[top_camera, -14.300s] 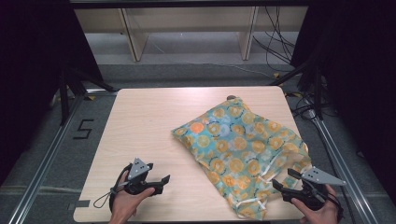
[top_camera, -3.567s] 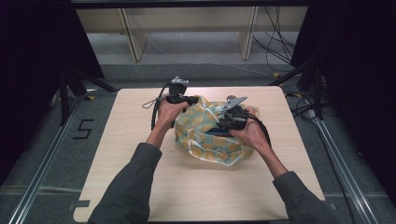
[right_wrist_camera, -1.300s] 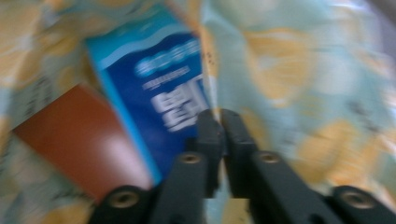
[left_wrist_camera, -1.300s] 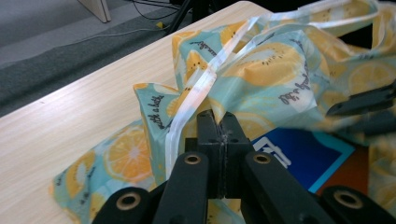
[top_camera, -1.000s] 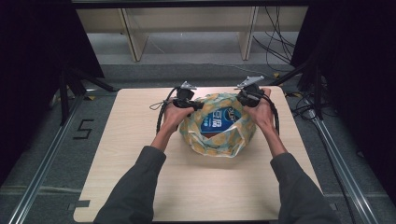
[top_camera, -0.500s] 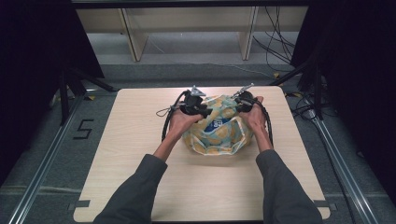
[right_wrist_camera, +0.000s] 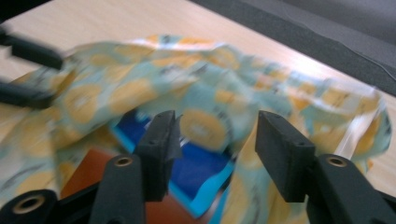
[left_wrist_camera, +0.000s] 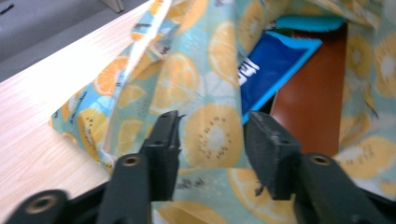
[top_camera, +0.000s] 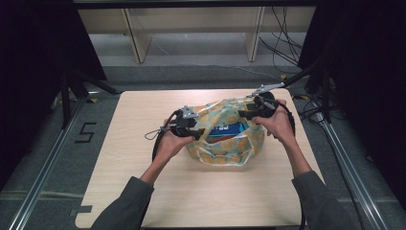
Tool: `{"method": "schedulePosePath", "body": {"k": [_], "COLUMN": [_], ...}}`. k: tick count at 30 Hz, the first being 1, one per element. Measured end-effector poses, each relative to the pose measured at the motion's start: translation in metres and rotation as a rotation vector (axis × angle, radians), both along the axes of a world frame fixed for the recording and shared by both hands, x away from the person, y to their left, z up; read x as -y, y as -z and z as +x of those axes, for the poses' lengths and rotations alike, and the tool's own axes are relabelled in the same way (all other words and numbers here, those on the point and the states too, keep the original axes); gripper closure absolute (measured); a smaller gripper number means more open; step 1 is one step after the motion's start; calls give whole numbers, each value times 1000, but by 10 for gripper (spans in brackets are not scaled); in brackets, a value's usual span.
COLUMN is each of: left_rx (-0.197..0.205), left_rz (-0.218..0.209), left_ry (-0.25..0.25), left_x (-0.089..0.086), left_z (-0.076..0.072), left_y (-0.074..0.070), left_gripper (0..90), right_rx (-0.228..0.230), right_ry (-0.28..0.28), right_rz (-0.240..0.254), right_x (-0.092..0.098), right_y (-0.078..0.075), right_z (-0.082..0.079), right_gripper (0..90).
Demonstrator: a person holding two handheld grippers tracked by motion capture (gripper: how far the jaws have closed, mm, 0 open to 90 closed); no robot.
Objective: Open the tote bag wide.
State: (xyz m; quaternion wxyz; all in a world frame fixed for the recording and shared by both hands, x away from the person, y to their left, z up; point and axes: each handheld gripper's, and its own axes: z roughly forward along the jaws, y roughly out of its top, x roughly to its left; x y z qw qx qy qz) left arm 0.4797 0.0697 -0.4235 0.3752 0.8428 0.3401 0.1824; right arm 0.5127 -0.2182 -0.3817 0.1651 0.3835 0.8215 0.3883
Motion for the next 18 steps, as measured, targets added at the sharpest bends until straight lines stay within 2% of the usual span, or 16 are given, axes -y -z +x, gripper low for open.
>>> {"method": "schedulePosePath", "body": {"k": [2,4,5,7,8,10,12,14,15,16,18], "left_rx": [-7,-26,-41,-63,-65,-65,-48,-24,-16,-12,5], "left_rz": [28,69,81,109,132,135,131,128,115,105,76], "left_ry": [-14,-56,-76,-106,-114,-138,-132,-115,-115,-112,-99], "left_x": [11,24,29,35,36,39,38,36,35,33,27], "left_z": [5,11,16,25,29,35,39,40,41,40,39], "left_y": [3,11,15,23,27,36,41,39,39,38,36], "left_gripper": [448,370,336,304,279,284,370,546,622,703,848], "right_rx": [-30,5,-4,-18,-41,-25,-43,-59,-81,-92,-69], "right_ry": [-3,28,35,62,89,109,133,123,135,122,93], "right_rz": [-58,-113,-159,-191,-192,-249,-251,-259,-259,-263,-258], "right_x": [-1,-5,-5,-4,-5,-3,-2,1,1,1,5], "right_y": [-2,6,8,18,22,32,42,53,57,60,64], "right_z": [-12,-17,-17,-14,-12,-4,5,15,17,18,20], "right_gripper": [477,471,467,462,455,446,453,498,592,685,834]}}
